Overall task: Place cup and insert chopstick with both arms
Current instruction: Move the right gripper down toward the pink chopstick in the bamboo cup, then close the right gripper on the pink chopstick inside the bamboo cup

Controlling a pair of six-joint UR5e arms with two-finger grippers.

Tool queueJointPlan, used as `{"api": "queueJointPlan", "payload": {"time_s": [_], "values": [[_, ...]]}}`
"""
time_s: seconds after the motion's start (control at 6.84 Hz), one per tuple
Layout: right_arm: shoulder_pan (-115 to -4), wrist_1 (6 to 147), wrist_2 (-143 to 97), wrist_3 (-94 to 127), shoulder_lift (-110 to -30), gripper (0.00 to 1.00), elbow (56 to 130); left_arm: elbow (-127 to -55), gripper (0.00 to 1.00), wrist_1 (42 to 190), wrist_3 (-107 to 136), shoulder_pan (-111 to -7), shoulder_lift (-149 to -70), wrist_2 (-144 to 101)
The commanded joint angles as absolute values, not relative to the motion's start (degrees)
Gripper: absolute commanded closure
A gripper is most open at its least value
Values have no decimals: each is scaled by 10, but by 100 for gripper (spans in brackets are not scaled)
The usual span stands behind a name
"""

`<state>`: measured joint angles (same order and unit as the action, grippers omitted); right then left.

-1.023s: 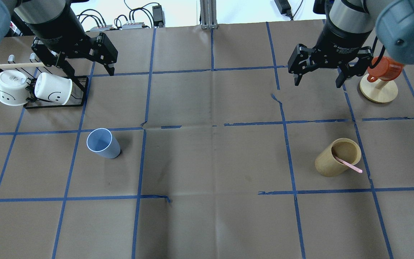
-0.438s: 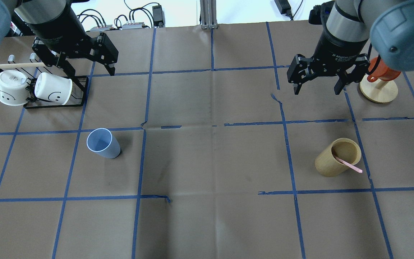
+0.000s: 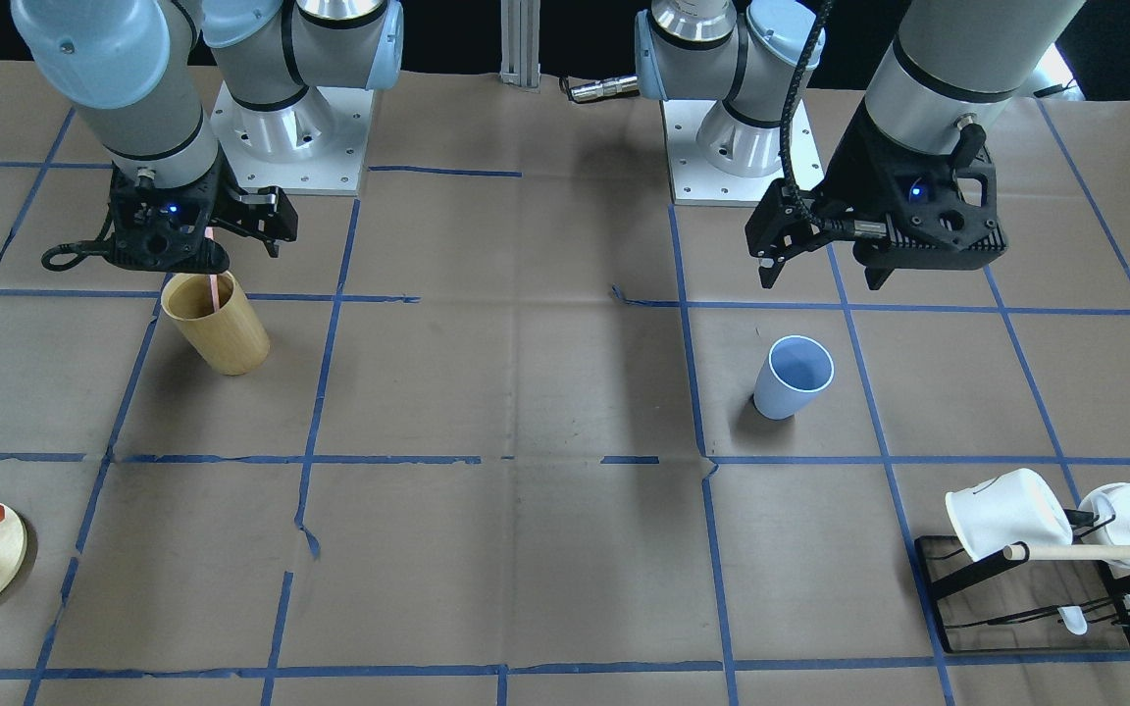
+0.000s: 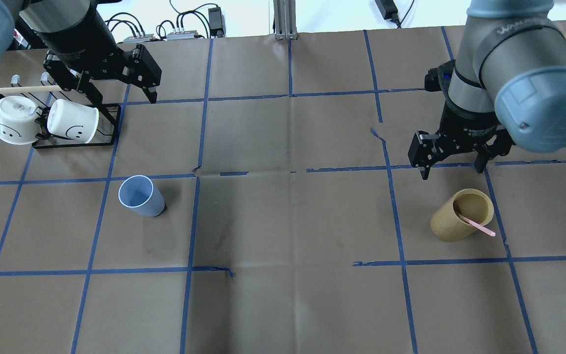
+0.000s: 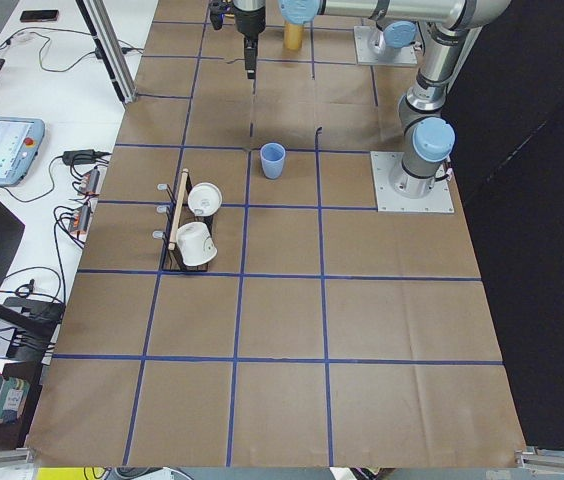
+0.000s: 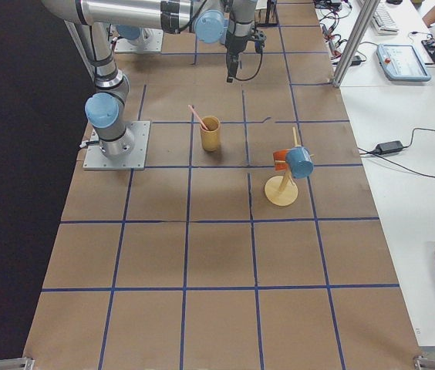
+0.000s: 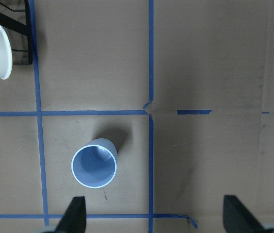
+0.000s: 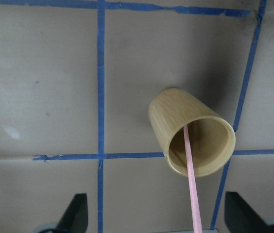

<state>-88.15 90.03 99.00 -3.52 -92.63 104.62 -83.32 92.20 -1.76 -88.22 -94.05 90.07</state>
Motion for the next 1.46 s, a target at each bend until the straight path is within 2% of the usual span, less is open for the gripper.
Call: {"api": "queueJointPlan", "payload": {"time_s": [0.0,0.58,1.02,1.17,1.32], "values": [[-872,896,1008,-60,-941,0,1076,-833,0,922,-19,-882,-940,902],[-832,901,1011,-90,-941,0,1138,-834,0,923,-19,-880,-938,907],[-803,903,1014,-91,-943,2,1149,-834,0,923,-19,-880,-938,906],[-800,912,1013,-84,-943,23,1149,-834,0,923,-18,-880,-938,906],[-801,912,1013,-82,-943,49,1149,-834,0,923,-18,-880,-938,906]]}}
